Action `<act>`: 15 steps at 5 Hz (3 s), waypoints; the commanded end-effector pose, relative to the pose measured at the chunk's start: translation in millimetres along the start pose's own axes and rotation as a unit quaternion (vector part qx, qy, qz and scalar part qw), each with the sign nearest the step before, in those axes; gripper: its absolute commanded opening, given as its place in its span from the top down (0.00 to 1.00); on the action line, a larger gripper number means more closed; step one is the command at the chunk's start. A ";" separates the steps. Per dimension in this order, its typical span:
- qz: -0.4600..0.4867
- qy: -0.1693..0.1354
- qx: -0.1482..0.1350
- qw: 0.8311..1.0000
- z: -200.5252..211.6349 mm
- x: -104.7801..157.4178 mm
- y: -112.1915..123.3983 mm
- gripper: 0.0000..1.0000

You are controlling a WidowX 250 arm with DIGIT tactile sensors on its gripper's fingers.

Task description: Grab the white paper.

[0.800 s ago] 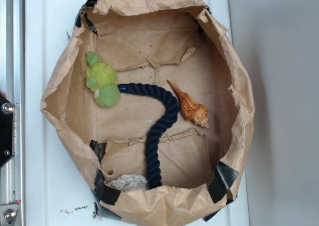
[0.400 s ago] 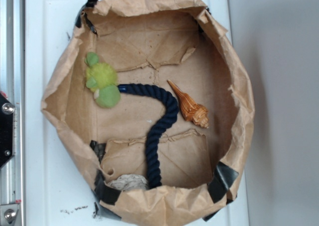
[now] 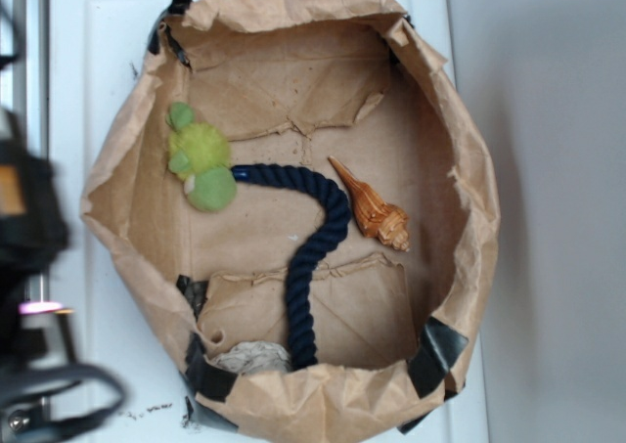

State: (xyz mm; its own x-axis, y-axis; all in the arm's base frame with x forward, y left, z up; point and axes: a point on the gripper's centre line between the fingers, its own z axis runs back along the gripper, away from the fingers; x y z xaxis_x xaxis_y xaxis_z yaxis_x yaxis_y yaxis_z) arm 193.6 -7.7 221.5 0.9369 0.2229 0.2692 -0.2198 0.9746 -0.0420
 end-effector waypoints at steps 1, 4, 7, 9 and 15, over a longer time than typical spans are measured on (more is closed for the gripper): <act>0.023 -0.036 -0.015 0.999 -71.6 85.0 3.2 0.00; -0.039 0.057 -0.122 0.990 -112.7 61.2 0.7 0.00; -0.071 0.052 -0.142 0.986 -101.8 56.4 -9.2 0.00; -0.075 0.046 -0.143 0.986 -122.1 56.3 -12.4 0.00; -0.128 0.090 -0.197 0.968 -113.8 -54.9 -38.0 0.00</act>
State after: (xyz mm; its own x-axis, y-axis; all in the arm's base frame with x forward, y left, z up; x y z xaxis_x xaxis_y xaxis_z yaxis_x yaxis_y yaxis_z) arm 184.6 -52.4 92.2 0.9926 -0.0181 0.1200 0.0619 0.9257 -0.3731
